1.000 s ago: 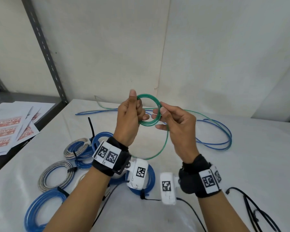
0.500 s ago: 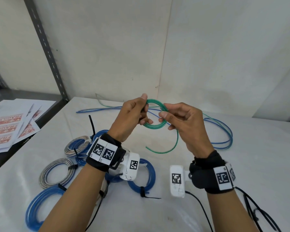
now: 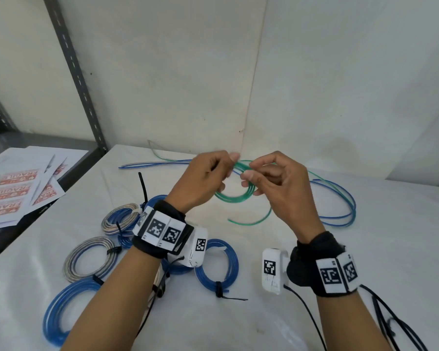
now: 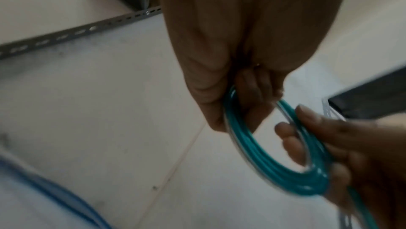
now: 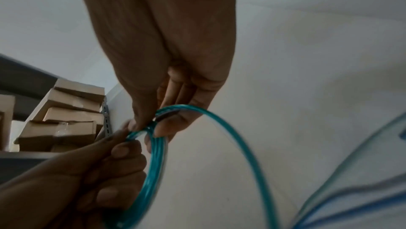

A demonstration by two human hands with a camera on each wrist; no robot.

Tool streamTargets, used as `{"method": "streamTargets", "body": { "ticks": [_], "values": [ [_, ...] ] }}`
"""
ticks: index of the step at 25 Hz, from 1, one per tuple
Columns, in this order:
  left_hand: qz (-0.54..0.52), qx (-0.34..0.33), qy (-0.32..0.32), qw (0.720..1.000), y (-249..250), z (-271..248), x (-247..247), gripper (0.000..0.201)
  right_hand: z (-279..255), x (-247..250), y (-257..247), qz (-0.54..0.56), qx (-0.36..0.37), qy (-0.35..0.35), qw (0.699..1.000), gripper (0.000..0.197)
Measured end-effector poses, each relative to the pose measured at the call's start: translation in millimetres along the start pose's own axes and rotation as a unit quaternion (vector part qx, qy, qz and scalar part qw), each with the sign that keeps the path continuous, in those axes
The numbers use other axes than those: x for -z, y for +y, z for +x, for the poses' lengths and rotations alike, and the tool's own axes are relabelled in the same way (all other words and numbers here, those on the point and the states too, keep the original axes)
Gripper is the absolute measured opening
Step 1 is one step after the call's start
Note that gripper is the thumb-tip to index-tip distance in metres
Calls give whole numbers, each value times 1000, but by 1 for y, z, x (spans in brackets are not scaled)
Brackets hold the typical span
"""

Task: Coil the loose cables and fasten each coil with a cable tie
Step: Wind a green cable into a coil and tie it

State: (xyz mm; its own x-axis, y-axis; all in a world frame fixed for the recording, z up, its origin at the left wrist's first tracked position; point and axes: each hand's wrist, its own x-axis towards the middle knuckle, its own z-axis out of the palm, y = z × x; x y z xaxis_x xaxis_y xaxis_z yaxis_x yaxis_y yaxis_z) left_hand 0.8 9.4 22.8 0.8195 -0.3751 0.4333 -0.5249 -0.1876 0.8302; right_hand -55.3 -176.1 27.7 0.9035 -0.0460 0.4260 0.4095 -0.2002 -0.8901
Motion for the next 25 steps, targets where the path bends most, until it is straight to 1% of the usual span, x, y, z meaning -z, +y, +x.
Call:
{"method": "streamTargets", "body": {
  "ticks": [2,4,5,6,7,9,11,12,13,14,15,17,19,20,22,23,24,25],
  "values": [
    [-116,20,73,990,4,3,-5,44,-1,-9,2,52,13,34,998,9],
    [-213,45,126,968,7,4,-12,42,-3,-22,3,84,14,66,994,16],
    [-247,60,135,958,8,4,-13,43,-3,-26,4,89,18,78,993,19],
    [-260,77,127,954,9,4,-13,44,-3,-27,4,86,24,84,992,20],
    [-250,95,101,958,10,3,-12,47,-2,-24,5,77,29,77,994,20],
    [-165,122,19,979,10,1,-7,54,1,-12,7,34,34,26,999,19],
    [-77,95,-70,990,10,-3,-4,48,1,-1,8,-22,31,-31,999,18],
    [-58,76,-105,990,9,-4,-3,44,2,1,8,-37,27,-43,998,17],
    [-50,61,-127,989,9,-5,-2,42,1,2,7,-39,23,-44,998,16],
    [-50,53,-131,989,8,-5,-3,40,1,2,6,-31,20,-37,999,16],
    [-58,46,-117,990,7,-4,-4,38,1,3,5,-15,18,-23,999,16],
    [-123,42,-56,990,8,-2,-4,36,2,2,4,37,12,21,999,19],
    [-225,40,3,973,10,0,-6,35,0,-6,4,99,0,60,993,23],
    [-268,38,27,962,11,1,-8,35,-2,-13,3,126,-6,68,990,25],
    [-320,40,65,944,14,1,-13,36,-5,-28,3,165,-9,77,983,29],
    [-336,45,68,938,15,2,-13,37,-5,-32,2,171,-5,85,982,30],
    [-352,64,57,932,16,2,-13,38,-4,-31,2,161,2,92,983,30],
    [-365,95,34,925,16,2,-9,39,-3,-25,3,139,10,88,986,29]
  ]
}}
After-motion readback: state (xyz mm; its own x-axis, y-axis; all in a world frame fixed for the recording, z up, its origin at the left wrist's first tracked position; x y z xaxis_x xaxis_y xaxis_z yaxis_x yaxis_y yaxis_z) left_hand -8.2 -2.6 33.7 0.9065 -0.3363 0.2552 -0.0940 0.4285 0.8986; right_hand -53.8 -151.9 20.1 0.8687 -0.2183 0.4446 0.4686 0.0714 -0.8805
